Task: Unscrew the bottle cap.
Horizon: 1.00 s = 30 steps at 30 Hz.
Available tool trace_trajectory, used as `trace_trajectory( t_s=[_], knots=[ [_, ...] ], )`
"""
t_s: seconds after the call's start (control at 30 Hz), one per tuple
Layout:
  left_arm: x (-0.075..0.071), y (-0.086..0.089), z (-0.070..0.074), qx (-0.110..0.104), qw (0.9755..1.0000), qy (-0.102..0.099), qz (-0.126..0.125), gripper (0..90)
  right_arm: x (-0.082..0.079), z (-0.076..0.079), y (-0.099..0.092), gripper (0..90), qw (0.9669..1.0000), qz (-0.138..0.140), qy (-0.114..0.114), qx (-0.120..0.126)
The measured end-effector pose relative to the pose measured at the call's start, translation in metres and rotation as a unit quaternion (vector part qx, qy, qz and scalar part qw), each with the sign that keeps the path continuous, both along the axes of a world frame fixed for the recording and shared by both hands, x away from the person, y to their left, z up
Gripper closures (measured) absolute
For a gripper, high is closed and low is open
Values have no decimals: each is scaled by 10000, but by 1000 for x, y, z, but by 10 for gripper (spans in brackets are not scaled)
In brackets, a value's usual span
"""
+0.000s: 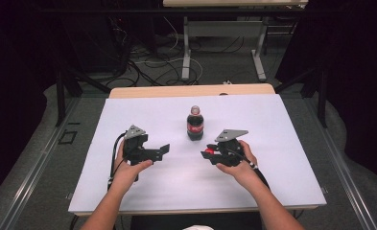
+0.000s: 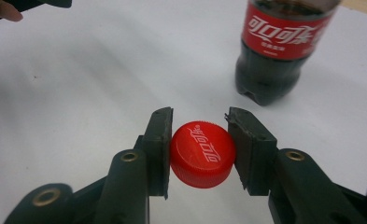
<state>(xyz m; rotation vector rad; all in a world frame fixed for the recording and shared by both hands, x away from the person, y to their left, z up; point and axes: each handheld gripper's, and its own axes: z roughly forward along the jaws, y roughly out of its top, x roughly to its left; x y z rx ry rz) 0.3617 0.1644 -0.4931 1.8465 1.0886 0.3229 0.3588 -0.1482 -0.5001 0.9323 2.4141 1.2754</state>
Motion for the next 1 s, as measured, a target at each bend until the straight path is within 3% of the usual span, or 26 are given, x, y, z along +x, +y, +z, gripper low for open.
trace_trajectory(
  t_s=[0.5,0.7,1.0],
  knots=[
    [-1,3,-3,-23,10000,6,27,9,7,-30,36,610,9980,328,404,-371],
    [0,3,-5,-29,10000,55,10,9,6,-42,38,610,9972,351,481,-444],
    [1,4,-5,-19,10000,81,-10,9,4,-52,41,610,9976,320,390,-481]
  ],
)
